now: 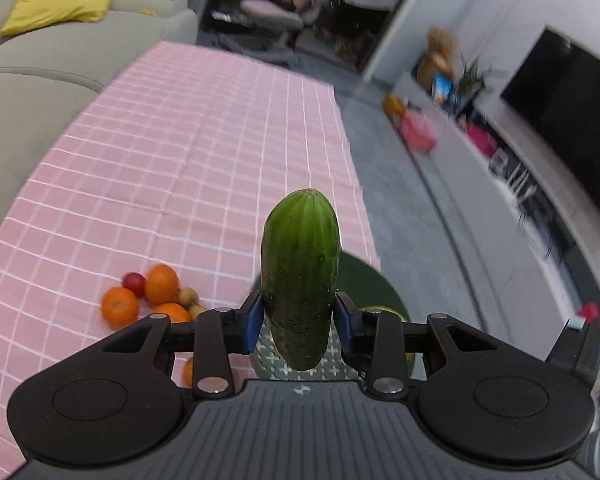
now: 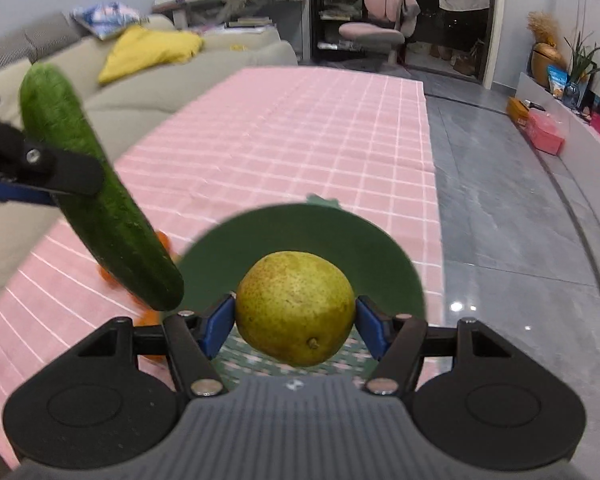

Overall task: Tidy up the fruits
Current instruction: 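Carry the cucumber and pomelo into the green colander and open both tools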

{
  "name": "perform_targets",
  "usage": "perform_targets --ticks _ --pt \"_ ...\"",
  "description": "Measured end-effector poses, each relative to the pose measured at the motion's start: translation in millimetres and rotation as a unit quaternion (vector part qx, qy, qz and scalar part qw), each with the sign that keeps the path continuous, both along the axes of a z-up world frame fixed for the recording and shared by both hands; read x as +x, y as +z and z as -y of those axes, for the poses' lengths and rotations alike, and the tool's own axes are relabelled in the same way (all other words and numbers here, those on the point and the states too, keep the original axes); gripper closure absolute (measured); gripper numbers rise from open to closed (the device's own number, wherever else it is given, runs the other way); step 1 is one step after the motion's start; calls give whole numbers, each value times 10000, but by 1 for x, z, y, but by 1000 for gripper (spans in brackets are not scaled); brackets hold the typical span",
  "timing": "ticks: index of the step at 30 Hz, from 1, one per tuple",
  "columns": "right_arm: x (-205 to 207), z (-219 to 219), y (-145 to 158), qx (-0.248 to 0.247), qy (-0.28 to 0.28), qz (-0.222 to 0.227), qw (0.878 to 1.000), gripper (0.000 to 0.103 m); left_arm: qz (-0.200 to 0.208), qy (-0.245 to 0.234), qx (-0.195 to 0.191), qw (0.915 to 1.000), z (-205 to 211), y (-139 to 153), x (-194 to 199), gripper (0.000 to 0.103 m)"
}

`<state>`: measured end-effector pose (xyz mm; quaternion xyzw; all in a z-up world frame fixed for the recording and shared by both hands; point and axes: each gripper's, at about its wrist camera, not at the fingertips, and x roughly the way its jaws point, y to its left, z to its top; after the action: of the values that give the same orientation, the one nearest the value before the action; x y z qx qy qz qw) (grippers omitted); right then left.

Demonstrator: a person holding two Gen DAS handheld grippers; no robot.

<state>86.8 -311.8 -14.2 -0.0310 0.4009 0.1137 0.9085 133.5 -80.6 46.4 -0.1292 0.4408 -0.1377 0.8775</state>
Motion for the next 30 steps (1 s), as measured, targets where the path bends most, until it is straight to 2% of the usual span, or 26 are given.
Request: perform_targets --ticks 4,10,13,16,20,23,30 --pt "11 0 -13 -246 139 -227 9993 40 -366 -272 262 9986 23 -20 14 61" --pt "19 -11 -28 -481 544 -645 9953 40 -770 -558 594 9937 36 -40 18 61" --pt "21 -16 -37 -657 737 -836 9916 40 -928 -670 644 9913 37 -46 24 61" --pt "24 -23 -40 -869 836 -869 9889 40 -1015 -697 735 9897 42 -55 33 61" --pt "28 -26 -43 -892 936 -908 9874 40 -1110 -722 850 9875 50 -68 42 61" --pt "29 -29 -49 -1017 973 -1003 9849 40 -1028 -784 919 9873 54 -71 46 61" --pt "37 -22 -51 -781 752 -1041 9886 41 -961 -670 963 9884 58 -79 59 60"
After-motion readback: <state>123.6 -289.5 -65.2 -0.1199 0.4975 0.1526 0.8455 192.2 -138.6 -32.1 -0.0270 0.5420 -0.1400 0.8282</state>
